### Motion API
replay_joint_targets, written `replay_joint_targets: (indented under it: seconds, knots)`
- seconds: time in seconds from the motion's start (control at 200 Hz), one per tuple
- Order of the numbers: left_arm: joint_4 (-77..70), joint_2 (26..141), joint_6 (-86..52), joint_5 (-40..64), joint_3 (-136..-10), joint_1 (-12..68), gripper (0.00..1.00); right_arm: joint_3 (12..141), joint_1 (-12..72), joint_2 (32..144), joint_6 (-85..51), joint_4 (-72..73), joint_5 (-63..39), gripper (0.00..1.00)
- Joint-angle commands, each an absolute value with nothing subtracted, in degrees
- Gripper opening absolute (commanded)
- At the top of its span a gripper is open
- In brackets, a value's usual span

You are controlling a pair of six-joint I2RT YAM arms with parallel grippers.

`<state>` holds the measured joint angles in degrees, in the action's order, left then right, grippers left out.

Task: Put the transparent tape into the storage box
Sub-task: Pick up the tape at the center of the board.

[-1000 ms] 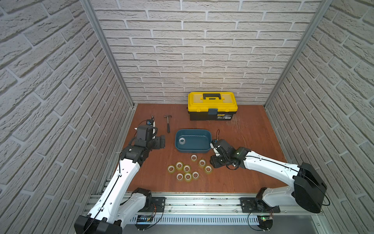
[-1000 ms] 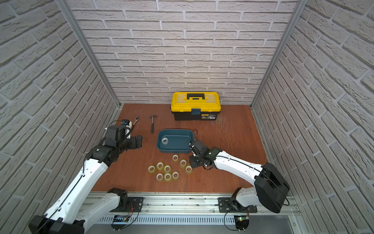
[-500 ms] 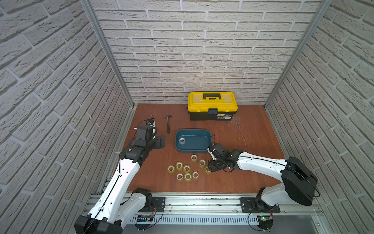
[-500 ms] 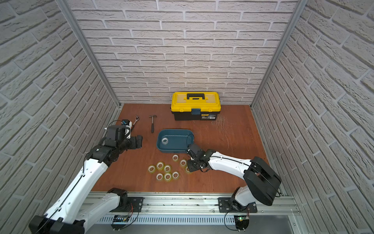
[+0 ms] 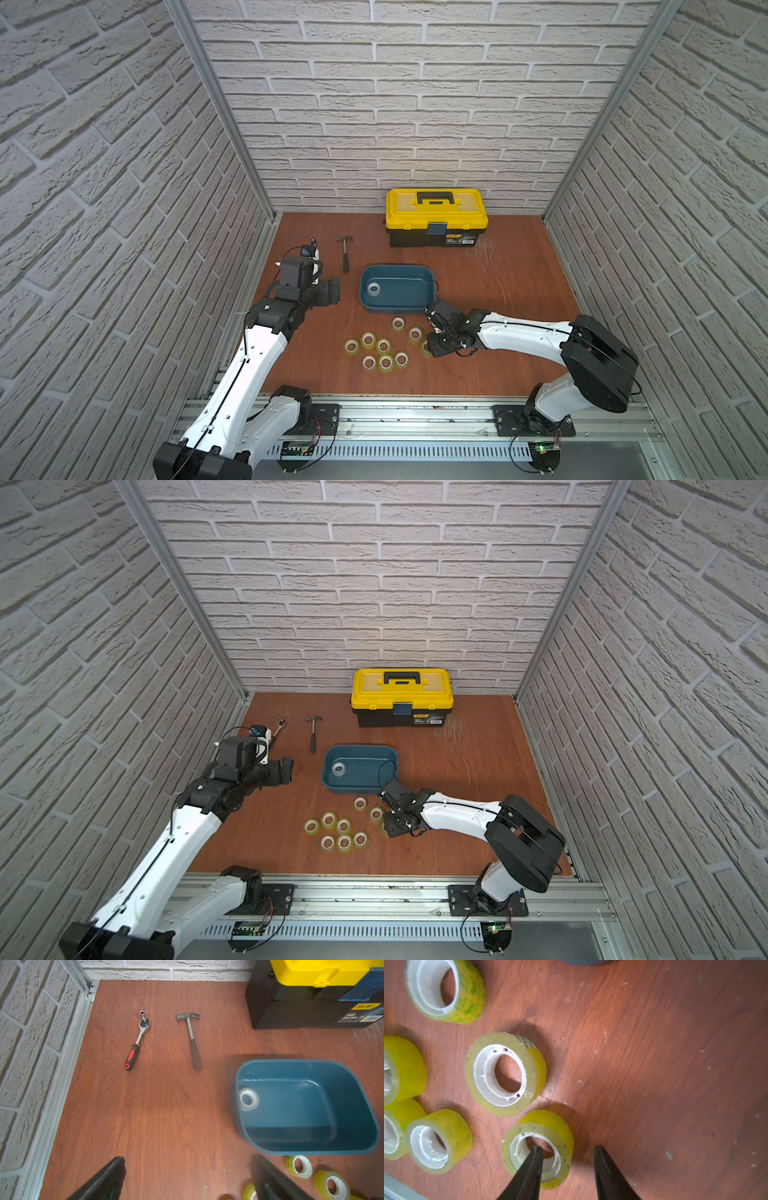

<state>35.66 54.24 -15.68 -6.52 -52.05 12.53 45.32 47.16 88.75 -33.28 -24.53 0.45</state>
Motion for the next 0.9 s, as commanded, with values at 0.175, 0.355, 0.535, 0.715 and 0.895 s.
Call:
replay_joint_targets:
  seconds: [0.175, 0.355, 0.535, 0.715, 0.895]
  knots:
    - [34.52, 54.18, -16.0, -5.68, -52.75, 12.13, 0.98, 45.44, 48.5, 90.02, -34.95, -24.78, 4.23, 0.34]
    - [34.44, 54.29, -16.0, -5.56, -52.67, 12.04, 0.98, 44.17, 48.85, 87.55, -35.07, -25.1, 4.58, 0.18]
    - [34.5, 54.58, -16.0, -5.28, -52.67, 12.04, 0.98, 44.24, 48.99, 83.31, -34.45, -27.44, 4.96, 0.08]
    - [34.22, 54.57, -16.0, -5.16, -52.69, 12.01, 0.98, 46.25, 49.03, 76.39, -33.71, -31.95, 6.75, 0.04]
    - [31.07, 56.2, -14.8, -2.75, -55.0, 11.89, 0.98, 54.17, 48.99, 72.82, -31.21, -37.05, 8.39, 0.03]
